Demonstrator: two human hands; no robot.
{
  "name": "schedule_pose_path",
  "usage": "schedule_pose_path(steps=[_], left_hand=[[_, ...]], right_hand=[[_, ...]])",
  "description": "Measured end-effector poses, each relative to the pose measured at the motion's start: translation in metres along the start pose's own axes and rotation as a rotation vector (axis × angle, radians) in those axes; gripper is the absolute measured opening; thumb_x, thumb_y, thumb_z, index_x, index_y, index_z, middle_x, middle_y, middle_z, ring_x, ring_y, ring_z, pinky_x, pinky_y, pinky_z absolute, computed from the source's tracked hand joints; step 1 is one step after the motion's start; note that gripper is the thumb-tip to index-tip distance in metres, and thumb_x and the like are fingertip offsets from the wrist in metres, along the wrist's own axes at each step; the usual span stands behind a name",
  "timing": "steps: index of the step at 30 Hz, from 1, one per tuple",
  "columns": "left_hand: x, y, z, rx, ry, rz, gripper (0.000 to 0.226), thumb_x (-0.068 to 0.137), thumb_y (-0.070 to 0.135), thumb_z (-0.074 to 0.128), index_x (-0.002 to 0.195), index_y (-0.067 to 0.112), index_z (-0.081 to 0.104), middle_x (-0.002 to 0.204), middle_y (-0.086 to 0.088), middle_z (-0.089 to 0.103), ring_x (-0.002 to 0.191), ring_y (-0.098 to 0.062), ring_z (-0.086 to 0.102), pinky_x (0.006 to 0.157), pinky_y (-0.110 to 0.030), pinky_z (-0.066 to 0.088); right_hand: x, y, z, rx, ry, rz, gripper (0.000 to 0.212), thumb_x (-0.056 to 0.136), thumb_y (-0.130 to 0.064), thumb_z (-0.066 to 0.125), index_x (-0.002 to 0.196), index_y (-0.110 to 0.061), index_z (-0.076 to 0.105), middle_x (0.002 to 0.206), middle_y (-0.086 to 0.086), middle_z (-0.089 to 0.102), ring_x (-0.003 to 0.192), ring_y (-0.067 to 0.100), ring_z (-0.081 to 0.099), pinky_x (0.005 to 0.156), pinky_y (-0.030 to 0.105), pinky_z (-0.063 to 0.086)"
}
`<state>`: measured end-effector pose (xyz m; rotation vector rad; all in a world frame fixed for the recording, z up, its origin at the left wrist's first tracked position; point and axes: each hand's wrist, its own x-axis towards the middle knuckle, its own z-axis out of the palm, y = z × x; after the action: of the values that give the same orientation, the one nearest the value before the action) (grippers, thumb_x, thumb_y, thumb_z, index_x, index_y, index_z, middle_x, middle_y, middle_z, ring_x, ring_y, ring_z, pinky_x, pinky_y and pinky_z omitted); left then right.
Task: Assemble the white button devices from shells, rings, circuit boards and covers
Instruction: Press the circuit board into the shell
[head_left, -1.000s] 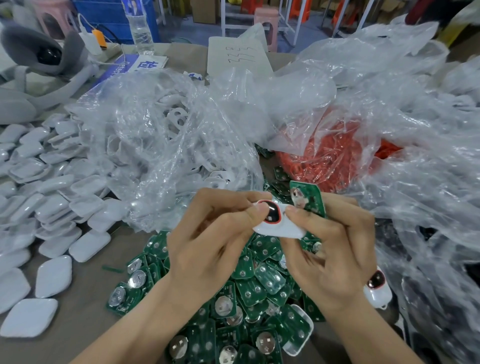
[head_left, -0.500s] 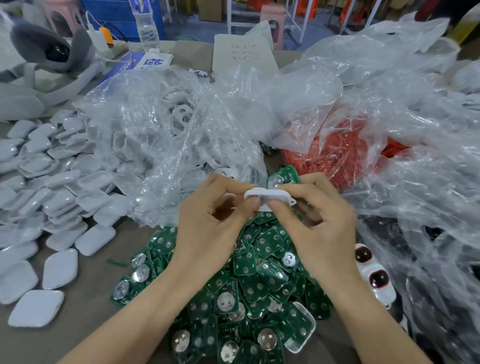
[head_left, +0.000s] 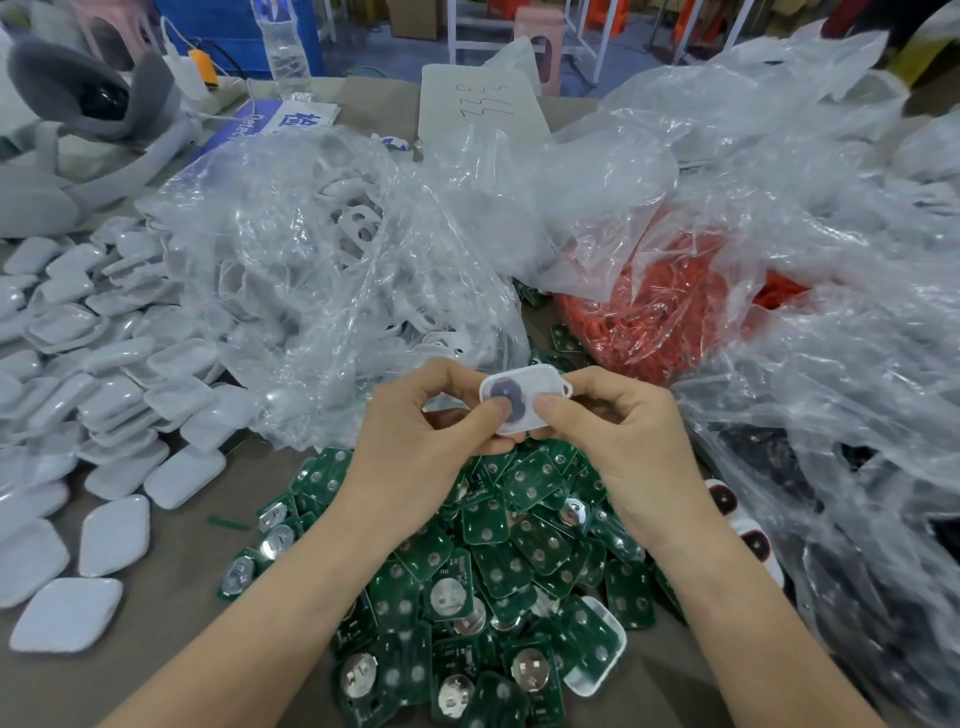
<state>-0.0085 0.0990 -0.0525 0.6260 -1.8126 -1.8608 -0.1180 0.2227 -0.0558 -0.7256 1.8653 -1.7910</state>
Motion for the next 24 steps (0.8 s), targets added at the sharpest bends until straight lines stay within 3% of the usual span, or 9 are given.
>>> schedule_pose_path(steps=[4, 8, 13, 17, 21, 24], left_hand=[[0.0009, -0.0018, -0.0012, -0.01, -0.021, 0.0, 0.009, 0.084, 0.005, 0.071, 0.077, 0.01, 0.068, 0.08, -0.006, 0.076, 0.072, -0.019, 0.075, 0.062, -0.019, 0.057], [0.0, -0.0037, -0.0014, 0.034, -0.03, 0.002, 0.007, 0.083, 0.01, 0.073, 0.078, 0.014, 0.069, 0.076, -0.005, 0.076, 0.07, -0.019, 0.075, 0.063, -0.02, 0.058], [-0.0002, -0.0046, -0.0021, 0.081, -0.027, 0.013, 0.005, 0.082, 0.013, 0.074, 0.079, 0.015, 0.07, 0.075, -0.002, 0.076, 0.068, -0.017, 0.074, 0.063, -0.018, 0.057], [-0.0017, -0.0039, -0.0024, 0.098, -0.04, 0.018, 0.006, 0.082, 0.013, 0.075, 0.084, 0.017, 0.07, 0.078, 0.0, 0.076, 0.068, -0.015, 0.074, 0.063, -0.015, 0.055], [-0.0039, -0.0041, -0.0011, 0.152, -0.159, 0.114, 0.055, 0.074, 0.015, 0.084, 0.117, 0.039, 0.061, 0.1, 0.015, 0.067, 0.079, -0.014, 0.073, 0.072, -0.023, 0.058], [-0.005, -0.004, 0.0031, 0.204, -0.175, 0.192, 0.07, 0.066, 0.036, 0.082, 0.125, 0.057, 0.05, 0.111, 0.018, 0.06, 0.099, -0.019, 0.069, 0.083, -0.034, 0.058]], right_hand=[[-0.001, -0.0019, 0.0021, 0.062, 0.0, 0.02, 0.009, 0.08, -0.013, 0.075, 0.087, -0.009, 0.074, 0.083, 0.013, 0.074, 0.077, 0.026, 0.069, 0.084, 0.045, 0.057], [-0.0004, -0.001, 0.0021, 0.018, 0.026, 0.015, 0.005, 0.082, -0.011, 0.073, 0.083, -0.015, 0.075, 0.079, 0.008, 0.073, 0.073, 0.021, 0.064, 0.081, 0.045, 0.054], [-0.0013, -0.0007, 0.0056, -0.02, 0.027, 0.052, 0.005, 0.085, -0.012, 0.07, 0.085, -0.014, 0.074, 0.081, 0.006, 0.074, 0.076, 0.02, 0.069, 0.088, 0.048, 0.055], [-0.0008, 0.0011, 0.0049, -0.024, 0.024, 0.075, 0.005, 0.085, -0.012, 0.069, 0.083, -0.011, 0.074, 0.081, 0.009, 0.074, 0.076, 0.028, 0.069, 0.088, 0.049, 0.055], [0.0012, -0.0034, 0.0031, 0.269, -0.034, 0.166, 0.005, 0.074, -0.01, 0.069, 0.075, -0.006, 0.073, 0.076, 0.01, 0.071, 0.069, 0.02, 0.065, 0.066, 0.027, 0.057], [0.0004, -0.0087, 0.0002, 0.429, -0.119, 0.237, 0.015, 0.069, -0.012, 0.067, 0.077, -0.001, 0.072, 0.076, 0.011, 0.07, 0.067, 0.018, 0.062, 0.06, 0.022, 0.055]])
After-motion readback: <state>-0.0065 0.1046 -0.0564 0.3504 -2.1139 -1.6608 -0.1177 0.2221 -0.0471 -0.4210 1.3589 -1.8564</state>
